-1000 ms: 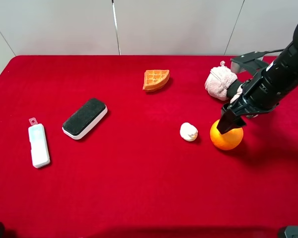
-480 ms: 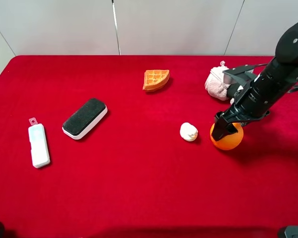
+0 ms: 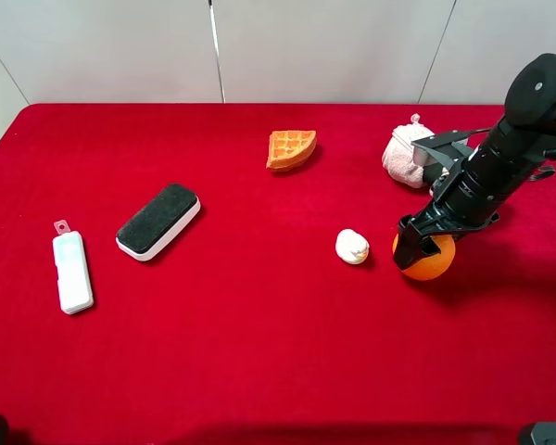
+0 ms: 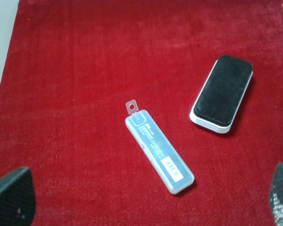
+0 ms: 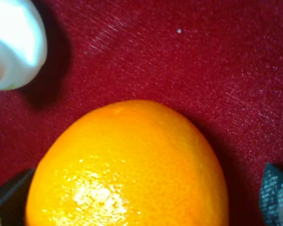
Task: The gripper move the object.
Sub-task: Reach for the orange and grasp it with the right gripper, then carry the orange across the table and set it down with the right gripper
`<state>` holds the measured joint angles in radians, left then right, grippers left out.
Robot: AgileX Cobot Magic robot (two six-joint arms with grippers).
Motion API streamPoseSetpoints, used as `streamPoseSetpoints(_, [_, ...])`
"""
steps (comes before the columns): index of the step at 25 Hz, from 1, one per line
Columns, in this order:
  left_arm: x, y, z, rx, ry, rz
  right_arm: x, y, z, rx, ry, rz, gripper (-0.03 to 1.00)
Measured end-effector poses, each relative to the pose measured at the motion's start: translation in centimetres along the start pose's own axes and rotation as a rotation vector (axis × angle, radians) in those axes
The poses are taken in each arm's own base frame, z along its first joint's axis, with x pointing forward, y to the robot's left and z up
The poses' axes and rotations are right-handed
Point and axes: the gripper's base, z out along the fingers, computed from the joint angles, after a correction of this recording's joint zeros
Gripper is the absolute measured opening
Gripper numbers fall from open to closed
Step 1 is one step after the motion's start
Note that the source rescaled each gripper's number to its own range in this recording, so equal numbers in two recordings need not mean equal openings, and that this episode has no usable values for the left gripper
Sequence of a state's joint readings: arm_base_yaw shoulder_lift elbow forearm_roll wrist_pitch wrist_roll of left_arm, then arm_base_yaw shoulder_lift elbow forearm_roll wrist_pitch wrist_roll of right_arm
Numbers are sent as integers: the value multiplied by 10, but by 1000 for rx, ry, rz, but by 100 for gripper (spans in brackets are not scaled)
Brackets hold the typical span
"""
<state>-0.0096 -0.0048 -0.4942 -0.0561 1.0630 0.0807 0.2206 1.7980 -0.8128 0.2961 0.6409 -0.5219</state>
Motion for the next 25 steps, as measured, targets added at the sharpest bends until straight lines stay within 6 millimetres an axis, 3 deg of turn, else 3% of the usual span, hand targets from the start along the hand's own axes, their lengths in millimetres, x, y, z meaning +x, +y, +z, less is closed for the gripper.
streamPoseSetpoints(1, [0, 0, 0, 0, 0, 0, 0, 0, 0, 0, 0, 0, 88])
streamPoseSetpoints(4, [0, 0, 0, 0, 0, 0, 0, 0, 0, 0, 0, 0, 2])
streamPoseSetpoints(25, [0, 0, 0, 0, 0, 0, -9, -1, -7, 7, -33, -5, 0])
